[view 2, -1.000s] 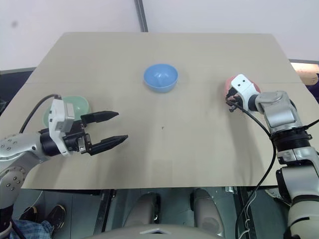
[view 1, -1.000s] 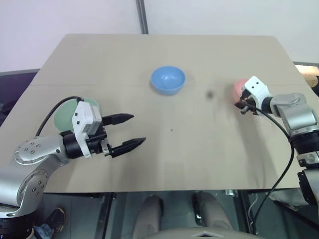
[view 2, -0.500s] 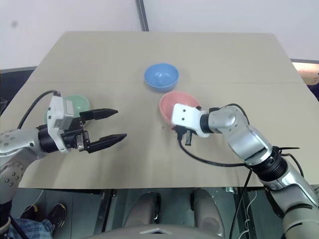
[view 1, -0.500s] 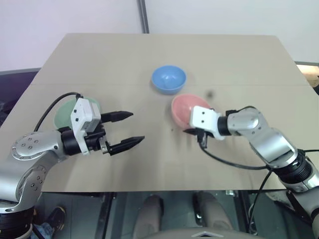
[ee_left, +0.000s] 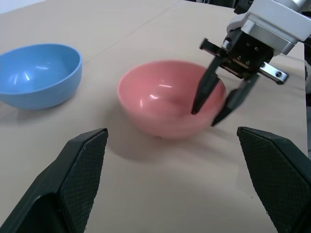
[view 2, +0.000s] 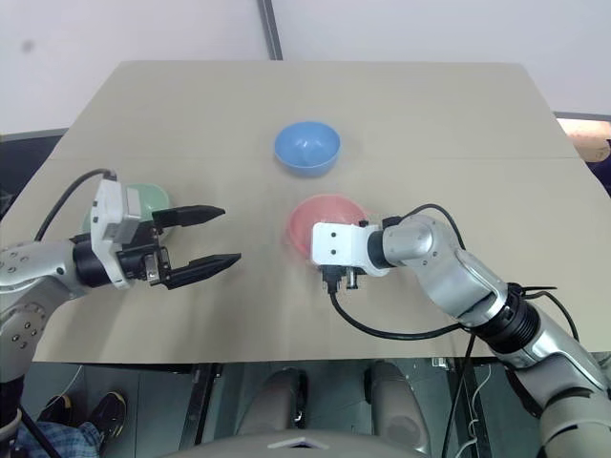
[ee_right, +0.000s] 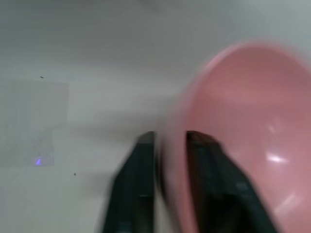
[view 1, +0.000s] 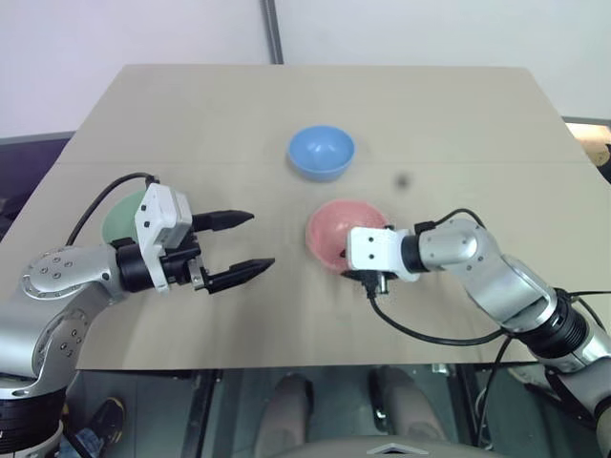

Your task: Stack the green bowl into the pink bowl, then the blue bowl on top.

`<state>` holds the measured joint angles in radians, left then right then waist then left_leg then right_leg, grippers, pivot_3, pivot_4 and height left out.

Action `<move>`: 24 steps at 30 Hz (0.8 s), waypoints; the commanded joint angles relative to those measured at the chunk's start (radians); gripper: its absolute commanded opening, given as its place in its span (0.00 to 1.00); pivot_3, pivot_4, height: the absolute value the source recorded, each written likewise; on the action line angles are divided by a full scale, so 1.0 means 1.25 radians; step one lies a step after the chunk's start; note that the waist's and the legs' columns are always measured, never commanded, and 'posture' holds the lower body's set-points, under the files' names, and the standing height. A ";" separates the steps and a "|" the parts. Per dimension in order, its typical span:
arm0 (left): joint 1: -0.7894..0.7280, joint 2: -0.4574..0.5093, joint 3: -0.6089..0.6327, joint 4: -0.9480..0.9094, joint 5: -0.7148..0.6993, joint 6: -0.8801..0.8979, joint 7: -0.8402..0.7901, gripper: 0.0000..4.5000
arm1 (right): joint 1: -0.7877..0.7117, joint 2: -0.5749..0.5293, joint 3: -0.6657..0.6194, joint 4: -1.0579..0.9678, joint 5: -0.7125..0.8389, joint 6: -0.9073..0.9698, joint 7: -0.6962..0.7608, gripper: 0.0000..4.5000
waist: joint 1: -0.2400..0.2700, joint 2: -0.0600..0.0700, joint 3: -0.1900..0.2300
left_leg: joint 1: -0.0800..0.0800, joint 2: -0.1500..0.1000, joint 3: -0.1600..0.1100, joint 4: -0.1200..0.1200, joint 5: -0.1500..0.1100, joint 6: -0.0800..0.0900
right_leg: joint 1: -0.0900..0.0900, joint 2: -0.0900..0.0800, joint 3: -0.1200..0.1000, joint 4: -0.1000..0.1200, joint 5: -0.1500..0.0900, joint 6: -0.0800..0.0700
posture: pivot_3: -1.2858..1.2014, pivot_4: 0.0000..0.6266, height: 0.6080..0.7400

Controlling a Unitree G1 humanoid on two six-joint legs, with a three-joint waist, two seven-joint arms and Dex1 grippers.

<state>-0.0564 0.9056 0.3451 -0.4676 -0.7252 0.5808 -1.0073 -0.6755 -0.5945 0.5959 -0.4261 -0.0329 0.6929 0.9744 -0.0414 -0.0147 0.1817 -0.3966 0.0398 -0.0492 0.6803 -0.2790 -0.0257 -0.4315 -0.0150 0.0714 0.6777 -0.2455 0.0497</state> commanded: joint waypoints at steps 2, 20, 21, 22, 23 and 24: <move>-0.011 0.008 0.004 -0.004 0.003 -0.016 -0.008 1.00 | -0.006 0.011 -0.033 -0.021 0.024 0.005 0.008 0.70 | 0.000 0.000 0.000 | 0.000 0.000 0.000 0.000 0.000 0.000 | 0.000 0.000 0.000 0.000 0.000 0.000 | 0.52 0.24 1.00; 0.068 -0.022 0.054 0.023 0.125 -0.055 0.117 1.00 | 0.009 -0.029 -0.457 0.029 0.376 0.161 0.052 0.70 | 0.004 0.000 0.000 | 0.000 0.000 0.000 0.000 0.000 0.000 | 0.000 0.000 0.000 0.000 0.000 0.000 | 0.52 0.24 1.00; 0.072 -0.024 0.053 0.027 0.148 -0.057 0.137 1.00 | 0.014 -0.043 -0.462 0.036 0.378 0.154 0.047 0.70 | 0.004 0.000 0.000 | 0.000 0.000 0.000 0.000 0.000 0.000 | 0.000 0.000 0.000 0.000 0.000 0.000 | 0.52 0.24 1.00; 0.075 -0.019 0.050 0.039 0.186 -0.061 0.166 1.00 | 0.018 -0.054 -0.475 0.044 0.383 0.152 0.042 0.70 | 0.003 0.000 0.000 | 0.000 0.000 0.000 0.000 0.000 0.000 | 0.000 0.000 0.000 0.000 0.000 0.000 | 0.52 0.24 1.00; 0.077 -0.012 0.048 0.051 0.220 -0.065 0.189 1.00 | 0.020 -0.063 -0.488 0.052 0.392 0.153 0.038 0.70 | 0.003 0.000 0.000 | 0.000 0.000 0.000 0.000 0.000 0.000 | 0.000 0.000 0.000 0.000 0.000 0.000 | 0.52 0.24 1.00; 0.077 -0.004 0.048 0.067 0.257 -0.067 0.215 1.00 | 0.018 -0.068 -0.511 0.062 0.410 0.159 0.034 0.70 | 0.002 0.000 0.000 | 0.000 0.000 0.000 0.000 0.000 0.000 | 0.000 0.000 0.000 0.000 0.000 0.000 | 0.52 0.24 1.00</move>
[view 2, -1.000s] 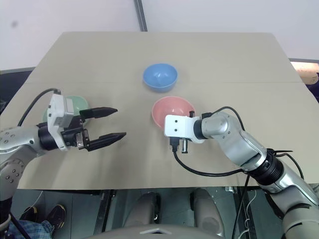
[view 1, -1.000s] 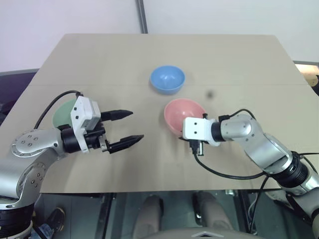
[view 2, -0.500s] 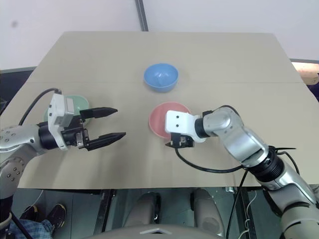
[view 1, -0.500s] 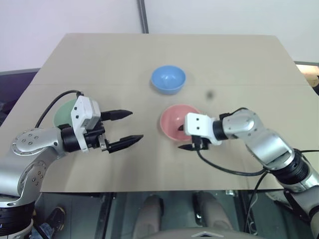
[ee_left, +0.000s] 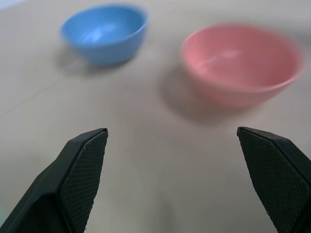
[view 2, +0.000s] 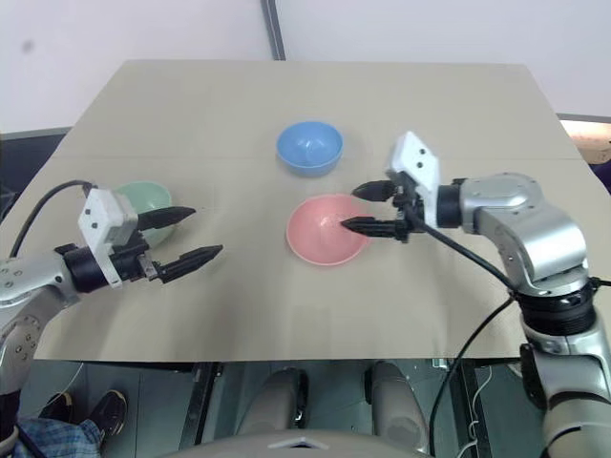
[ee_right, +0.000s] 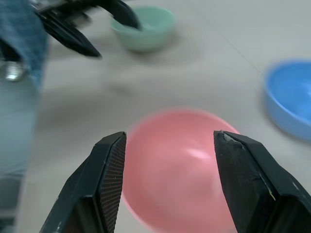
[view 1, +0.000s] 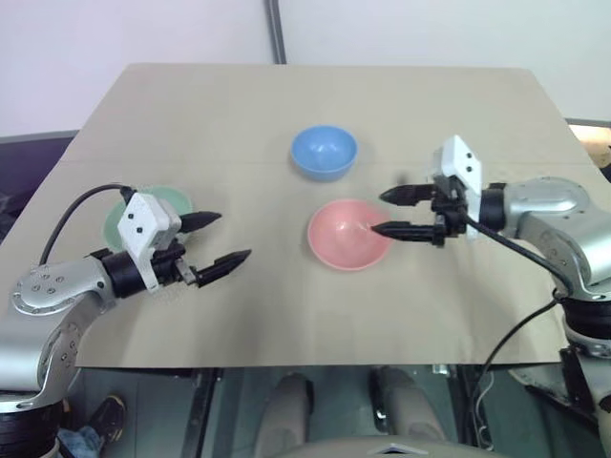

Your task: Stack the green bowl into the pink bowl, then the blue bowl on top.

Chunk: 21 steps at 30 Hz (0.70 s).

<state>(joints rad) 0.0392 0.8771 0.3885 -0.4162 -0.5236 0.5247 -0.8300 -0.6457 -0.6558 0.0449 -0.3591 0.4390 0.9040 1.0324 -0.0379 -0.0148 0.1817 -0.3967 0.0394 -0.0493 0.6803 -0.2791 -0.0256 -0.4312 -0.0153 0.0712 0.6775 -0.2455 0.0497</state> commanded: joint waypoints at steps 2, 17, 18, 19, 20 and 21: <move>-0.009 0.020 0.021 0.051 0.130 -0.001 0.116 1.00 | -0.013 -0.023 -0.119 0.027 0.073 0.000 -0.014 0.70 | -0.003 0.000 0.000 | 0.000 0.000 0.000 0.000 0.000 0.000 | 0.000 0.000 0.000 0.000 0.000 0.000 | 0.52 0.24 1.00; -0.010 0.044 0.017 0.139 0.241 -0.013 0.160 1.00 | 0.051 -0.122 -0.259 0.034 0.286 -0.040 0.109 0.70 | -0.003 0.000 0.000 | 0.000 0.000 0.000 0.000 0.000 0.000 | 0.000 0.000 0.000 0.000 0.000 0.000 | 0.52 0.24 1.00; -0.013 0.045 0.015 0.141 0.243 -0.011 0.159 1.00 | 0.051 -0.127 -0.254 0.038 0.285 -0.044 0.107 0.70 | -0.003 0.000 0.000 | 0.000 0.000 0.000 0.000 0.000 0.000 | 0.000 0.000 0.000 0.000 0.000 0.000 | 0.52 0.24 1.00; -0.015 0.047 0.011 0.141 0.251 -0.010 0.161 1.00 | 0.054 -0.131 -0.248 0.041 0.278 -0.056 0.110 0.70 | -0.003 0.000 0.000 | 0.000 0.000 0.000 0.000 0.000 0.000 | 0.000 0.000 0.000 0.000 0.000 0.000 | 0.52 0.24 1.00; -0.017 0.051 0.005 0.142 0.259 -0.012 0.160 1.00 | 0.056 -0.134 -0.244 0.041 0.278 -0.057 0.109 0.70 | -0.002 0.000 0.000 | 0.000 0.000 0.000 0.000 0.000 0.000 | 0.000 0.000 0.000 0.000 0.000 0.000 | 0.52 0.24 1.00; -0.019 0.055 0.001 0.143 0.265 -0.010 0.159 1.00 | 0.058 -0.136 -0.242 0.040 0.280 -0.059 0.108 0.70 | -0.002 0.000 0.000 | 0.000 0.000 0.000 0.000 0.000 0.000 | 0.000 0.000 0.000 0.000 0.000 0.000 | 0.52 0.24 1.00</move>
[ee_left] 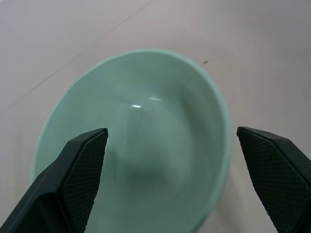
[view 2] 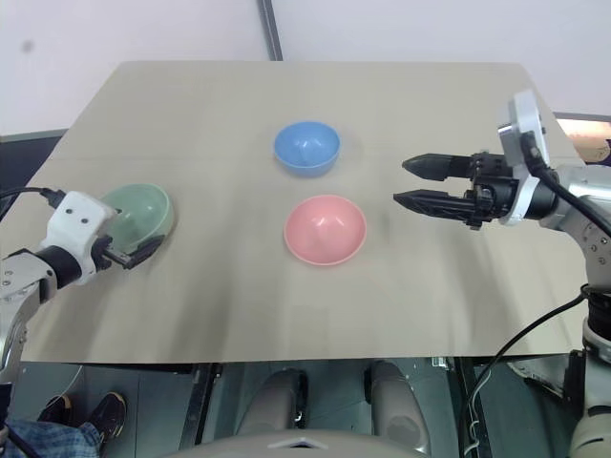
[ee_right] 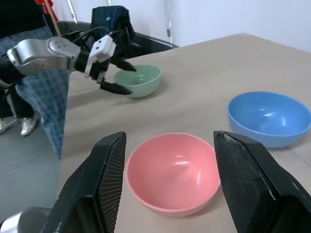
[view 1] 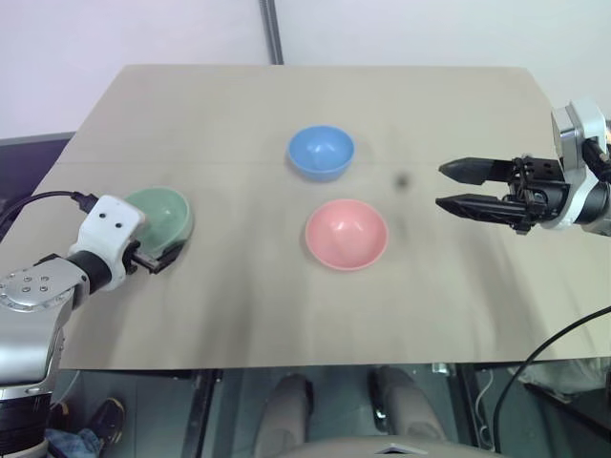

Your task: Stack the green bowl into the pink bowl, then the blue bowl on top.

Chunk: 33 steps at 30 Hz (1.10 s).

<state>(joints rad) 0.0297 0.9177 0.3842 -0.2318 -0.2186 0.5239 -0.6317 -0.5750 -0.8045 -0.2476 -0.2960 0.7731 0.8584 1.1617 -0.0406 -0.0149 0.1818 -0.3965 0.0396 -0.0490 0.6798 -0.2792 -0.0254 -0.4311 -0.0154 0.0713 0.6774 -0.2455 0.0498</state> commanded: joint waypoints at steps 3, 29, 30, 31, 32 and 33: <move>-0.022 0.027 -0.004 0.005 0.033 -0.005 -0.003 1.00 | 0.001 -0.017 -0.002 -0.013 0.016 -0.028 -0.004 0.70 | 0.000 0.000 0.000 | 0.000 0.000 0.000 0.000 0.000 0.000 | 0.000 0.000 0.000 0.000 0.000 0.000 | 0.52 0.24 1.00; -0.070 0.039 -0.062 0.043 0.055 -0.096 -0.109 0.01 | -0.005 -0.027 0.018 -0.024 0.026 -0.039 -0.046 0.71 | 0.001 0.000 0.000 | 0.000 0.000 0.000 0.000 0.000 0.000 | 0.000 0.000 0.000 0.000 0.000 0.000 | 0.52 0.24 1.00; -0.085 0.041 -0.066 0.040 0.052 -0.100 -0.117 0.01 | -0.005 -0.028 0.020 -0.023 0.025 -0.040 -0.046 0.71 | 0.001 0.000 0.000 | 0.000 0.000 0.000 0.000 0.000 0.000 | 0.000 0.000 0.000 0.000 0.000 0.000 | 0.52 0.24 1.00; -0.107 0.042 -0.070 0.037 0.044 -0.110 -0.126 0.01 | -0.005 -0.028 0.022 -0.022 0.024 -0.041 -0.045 0.71 | 0.001 0.000 0.000 | 0.000 0.000 0.000 0.000 0.000 0.000 | 0.000 0.000 0.000 0.000 0.000 0.000 | 0.52 0.24 1.00; -0.131 0.042 -0.075 0.035 0.036 -0.114 -0.136 0.01 | -0.007 -0.027 0.024 -0.020 0.024 -0.041 -0.045 0.71 | 0.004 0.000 0.000 | 0.000 0.000 0.000 0.000 0.000 0.000 | 0.000 0.000 0.000 0.000 0.000 0.000 | 0.52 0.24 1.00; -0.158 0.043 -0.085 0.032 0.031 -0.120 -0.147 0.01 | -0.007 -0.027 0.025 -0.020 0.023 -0.041 -0.045 0.71 | 0.006 0.000 0.000 | 0.000 0.000 0.000 0.000 0.000 0.000 | 0.000 0.000 0.000 0.000 0.000 0.000 | 0.52 0.24 1.00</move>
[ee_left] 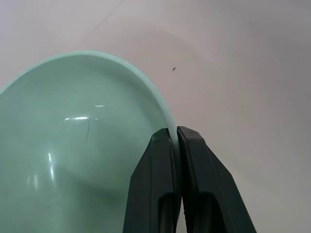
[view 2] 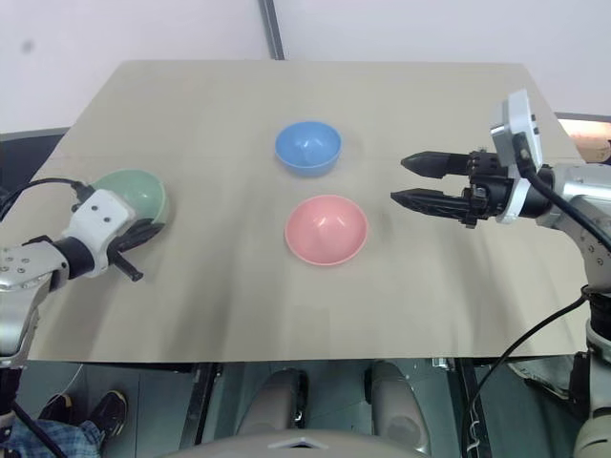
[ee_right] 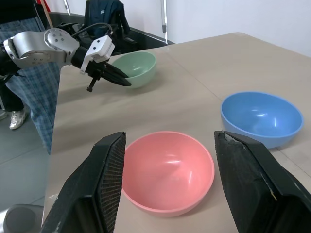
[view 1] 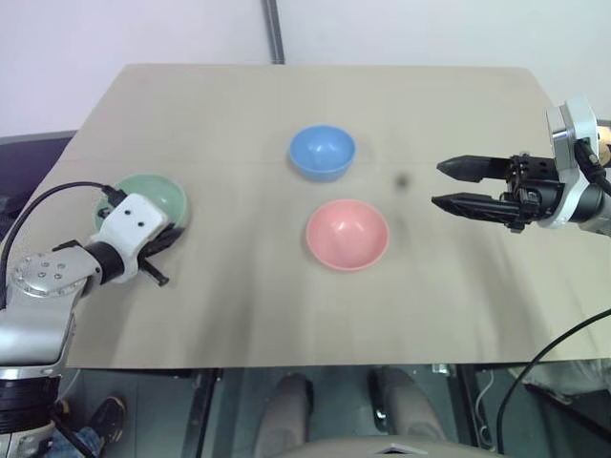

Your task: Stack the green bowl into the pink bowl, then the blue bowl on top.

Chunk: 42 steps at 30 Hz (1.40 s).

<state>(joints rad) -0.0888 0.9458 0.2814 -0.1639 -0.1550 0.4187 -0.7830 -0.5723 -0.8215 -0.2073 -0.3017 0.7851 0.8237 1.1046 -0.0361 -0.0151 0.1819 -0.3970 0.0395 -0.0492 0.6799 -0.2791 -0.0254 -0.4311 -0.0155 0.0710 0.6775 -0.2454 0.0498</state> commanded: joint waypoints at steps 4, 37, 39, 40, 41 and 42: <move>-0.168 0.025 -0.070 -0.049 -0.031 -0.059 -0.084 0.01 | -0.013 -0.014 -0.002 -0.014 0.014 -0.016 0.002 0.71 | 0.002 0.000 0.000 | 0.000 0.000 0.000 0.000 0.000 0.000 | 0.000 0.000 0.000 0.000 0.000 0.000 | 0.52 0.24 1.00; -0.483 -0.072 -0.429 -0.095 -0.021 -0.314 -0.483 0.01 | -0.007 -0.016 -0.006 -0.043 0.043 -0.019 -0.050 0.71 | -0.001 0.000 0.000 | -0.001 0.000 0.000 0.002 0.000 0.000 | 0.000 0.001 0.001 0.000 0.000 0.000 | 0.52 0.24 1.00; -0.478 -0.070 -0.434 -0.089 -0.011 -0.337 -0.497 0.01 | -0.006 -0.016 -0.006 -0.045 0.045 -0.019 -0.055 0.71 | -0.001 0.000 0.000 | -0.001 0.000 0.000 0.002 0.000 0.000 | 0.000 0.001 0.001 0.000 0.000 0.000 | 0.52 0.24 1.00; -0.476 -0.070 -0.435 -0.086 -0.008 -0.344 -0.500 0.01 | -0.004 -0.017 -0.006 -0.047 0.047 -0.019 -0.057 0.71 | -0.002 0.000 0.000 | -0.001 0.000 0.000 0.002 0.000 0.000 | 0.000 0.001 0.001 0.000 0.000 0.000 | 0.52 0.24 1.00; -0.478 -0.073 -0.435 -0.080 -0.006 -0.346 -0.501 0.01 | -0.003 -0.017 -0.006 -0.049 0.048 -0.020 -0.059 0.71 | -0.002 0.000 0.000 | -0.001 0.000 0.000 0.002 0.000 0.000 | 0.000 0.001 0.001 0.000 0.000 0.000 | 0.52 0.24 1.00; -0.481 -0.077 -0.436 -0.071 -0.003 -0.354 -0.500 0.01 | -0.003 -0.018 -0.006 -0.050 0.050 -0.019 -0.061 0.71 | -0.002 0.000 0.000 | -0.001 0.000 0.000 0.002 0.000 0.000 | 0.000 0.001 0.001 0.000 0.000 0.000 | 0.52 0.24 1.00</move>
<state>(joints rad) -0.6722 0.8553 -0.2769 -0.2578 -0.1601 0.0048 -1.4042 -0.5736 -0.8263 -0.1751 -0.3352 0.8250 0.8061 1.0360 -0.0389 -0.0152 0.1821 -0.3979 0.0394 -0.0492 0.6825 -0.2791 -0.0254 -0.4307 -0.0144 0.0716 0.6781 -0.2454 0.0500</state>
